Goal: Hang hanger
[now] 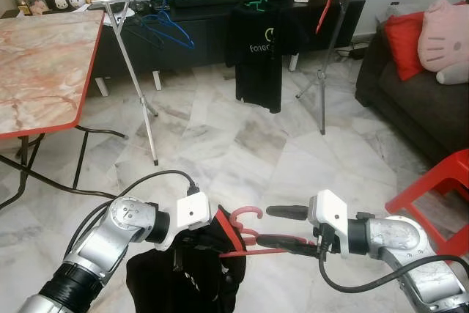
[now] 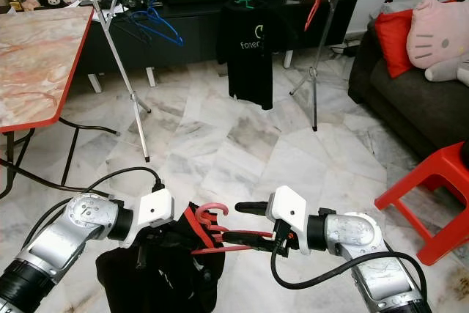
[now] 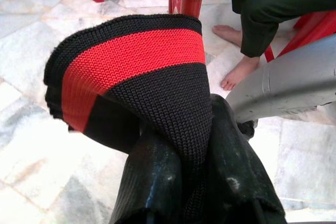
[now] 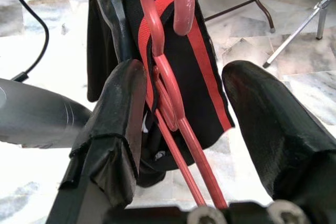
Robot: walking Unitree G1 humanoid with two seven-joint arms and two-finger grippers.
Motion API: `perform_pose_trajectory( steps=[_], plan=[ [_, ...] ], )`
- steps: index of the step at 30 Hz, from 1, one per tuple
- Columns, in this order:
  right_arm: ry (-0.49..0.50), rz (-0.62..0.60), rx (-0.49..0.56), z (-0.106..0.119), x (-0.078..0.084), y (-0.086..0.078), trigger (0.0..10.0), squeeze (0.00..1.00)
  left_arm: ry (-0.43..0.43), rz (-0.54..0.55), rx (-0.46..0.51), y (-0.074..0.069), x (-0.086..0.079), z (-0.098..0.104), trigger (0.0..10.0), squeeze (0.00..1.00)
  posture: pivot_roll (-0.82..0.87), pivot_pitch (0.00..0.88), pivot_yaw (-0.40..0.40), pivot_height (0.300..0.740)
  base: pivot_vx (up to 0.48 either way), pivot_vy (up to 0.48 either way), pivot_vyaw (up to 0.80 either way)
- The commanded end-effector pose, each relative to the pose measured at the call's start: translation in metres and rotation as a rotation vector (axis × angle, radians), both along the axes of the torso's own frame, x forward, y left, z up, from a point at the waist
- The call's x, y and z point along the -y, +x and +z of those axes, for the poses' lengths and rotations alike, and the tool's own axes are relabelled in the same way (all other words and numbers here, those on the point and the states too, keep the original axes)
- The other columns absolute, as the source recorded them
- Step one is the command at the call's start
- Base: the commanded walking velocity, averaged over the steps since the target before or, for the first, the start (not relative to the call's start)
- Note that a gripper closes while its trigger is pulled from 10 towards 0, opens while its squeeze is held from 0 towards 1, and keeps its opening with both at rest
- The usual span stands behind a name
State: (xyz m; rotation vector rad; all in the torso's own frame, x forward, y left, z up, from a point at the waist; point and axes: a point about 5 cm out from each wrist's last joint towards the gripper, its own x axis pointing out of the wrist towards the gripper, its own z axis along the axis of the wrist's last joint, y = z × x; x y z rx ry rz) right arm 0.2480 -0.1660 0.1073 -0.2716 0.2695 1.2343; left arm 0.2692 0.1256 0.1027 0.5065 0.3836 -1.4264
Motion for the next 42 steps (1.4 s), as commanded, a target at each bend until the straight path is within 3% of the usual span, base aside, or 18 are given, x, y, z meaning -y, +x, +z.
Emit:
perform_pose_trajectory(
  steps=[1, 11, 16, 39, 40, 41, 42],
  plan=[
    [0.019, 0.012, 0.004, 0.002, 0.0, 0.001, 10.0, 0.0, -0.016, -0.048, 0.058, 0.003, 0.009, 0.016, 10.0, 0.0, -0.07, 0.0, -0.013, 0.74, 0.0, 0.0, 0.0],
    [-0.101, -0.023, 0.004, -0.015, 0.021, 0.009, 10.0, 0.0, -0.03, -0.104, 0.138, 0.01, 0.021, 0.038, 10.0, 0.0, -0.06, 0.0, -0.021, 0.74, 0.0, 0.0, 0.0],
    [-0.08, -0.057, 0.042, -0.012, 0.02, 0.017, 10.0, 0.0, -0.02, -0.149, 0.129, 0.006, 0.025, 0.038, 10.0, 0.0, -0.06, 0.0, -0.024, 0.74, 0.0, 0.0, 0.0],
    [-0.038, 0.02, -0.019, -0.024, 0.012, 0.018, 10.0, 0.0, -0.037, -0.222, 0.126, -0.002, 0.044, 0.041, 10.0, 0.0, -0.05, 0.0, -0.022, 0.74, 0.0, 0.0, 0.0],
    [-0.038, 0.025, -0.022, -0.024, 0.012, 0.018, 8.0, 0.0, -0.037, -0.224, 0.126, -0.002, 0.044, 0.041, 10.0, 0.0, -0.05, 0.0, -0.022, 0.74, 0.0, 0.0, 0.0],
    [-0.037, 0.029, -0.024, -0.024, 0.012, 0.018, 8.0, 0.0, -0.037, -0.225, 0.126, -0.002, 0.044, 0.041, 10.0, 0.0, -0.05, 0.0, -0.022, 0.74, 0.0, 0.0, 0.0],
    [-0.035, 0.043, -0.036, -0.025, 0.011, 0.017, 1.1, 0.0, -0.037, -0.228, 0.126, -0.002, 0.045, 0.041, 10.0, 0.0, -0.05, 0.0, -0.022, 0.74, 0.0, 0.0, 0.0]
  ],
)
